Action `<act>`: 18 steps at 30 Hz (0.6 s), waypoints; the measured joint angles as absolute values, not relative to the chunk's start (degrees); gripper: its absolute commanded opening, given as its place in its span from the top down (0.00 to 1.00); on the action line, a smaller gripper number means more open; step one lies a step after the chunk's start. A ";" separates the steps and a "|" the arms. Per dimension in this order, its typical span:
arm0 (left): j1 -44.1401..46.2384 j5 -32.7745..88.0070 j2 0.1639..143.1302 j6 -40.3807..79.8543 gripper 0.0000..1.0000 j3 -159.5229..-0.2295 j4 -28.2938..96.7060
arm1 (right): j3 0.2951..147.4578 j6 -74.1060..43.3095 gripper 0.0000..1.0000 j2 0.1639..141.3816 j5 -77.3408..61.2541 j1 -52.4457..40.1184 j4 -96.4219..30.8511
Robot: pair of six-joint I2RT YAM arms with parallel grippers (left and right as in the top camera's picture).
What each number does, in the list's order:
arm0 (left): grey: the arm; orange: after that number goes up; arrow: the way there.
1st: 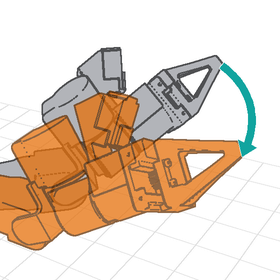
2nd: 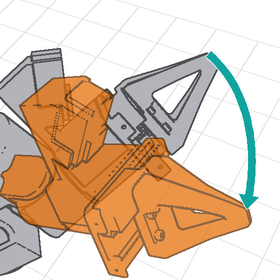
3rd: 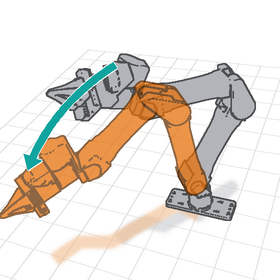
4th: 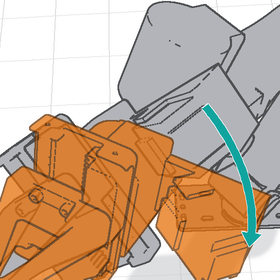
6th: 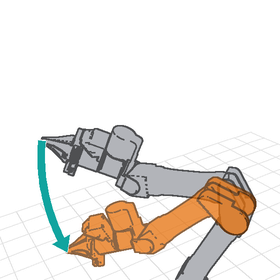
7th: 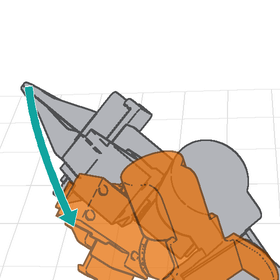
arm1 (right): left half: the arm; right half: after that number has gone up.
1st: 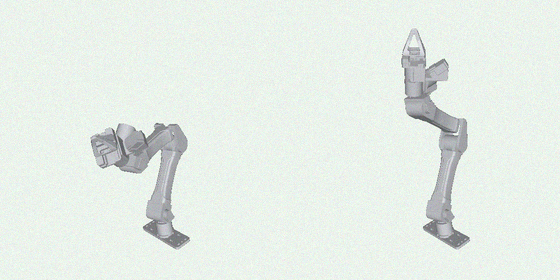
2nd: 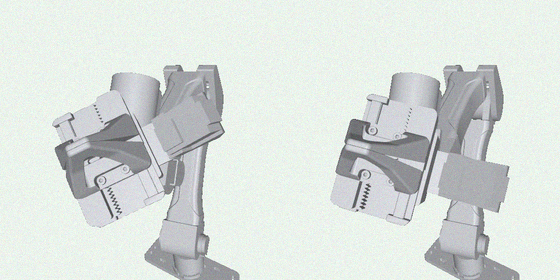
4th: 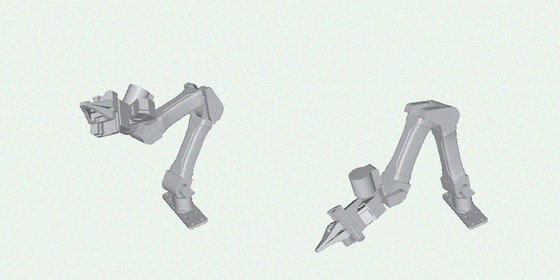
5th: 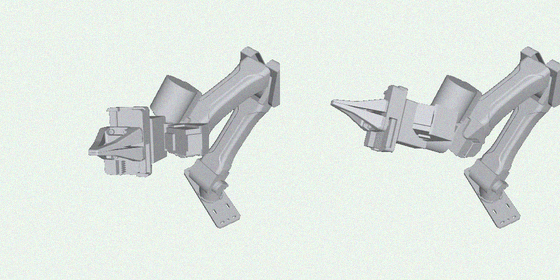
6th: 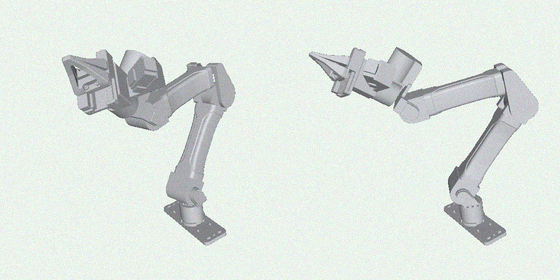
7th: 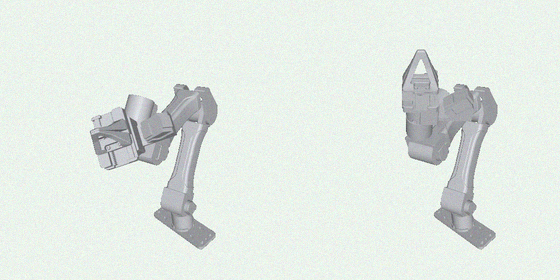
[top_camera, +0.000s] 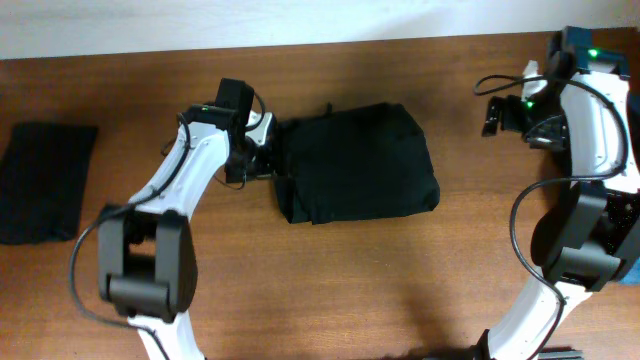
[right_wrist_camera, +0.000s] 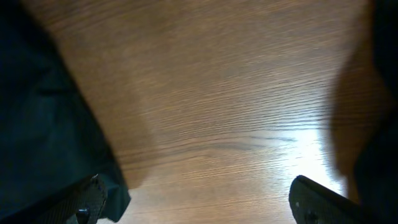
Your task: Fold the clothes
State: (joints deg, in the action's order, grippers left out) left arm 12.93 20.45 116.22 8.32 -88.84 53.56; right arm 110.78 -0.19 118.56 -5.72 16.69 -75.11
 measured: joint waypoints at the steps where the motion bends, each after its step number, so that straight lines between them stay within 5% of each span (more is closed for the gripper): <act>1: 12.58 21.54 117.62 8.10 0.01 -88.71 53.58 | 110.78 -0.16 0.01 118.56 -5.37 17.17 -74.94; 18: 11.70 41.67 125.14 4.12 0.01 -88.58 50.17 | 110.78 0.01 0.01 118.56 -4.99 19.35 -73.63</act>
State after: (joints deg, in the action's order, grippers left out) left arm 11.70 41.67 125.14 4.12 -88.58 50.17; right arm 110.78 0.01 118.56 -4.99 19.35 -73.63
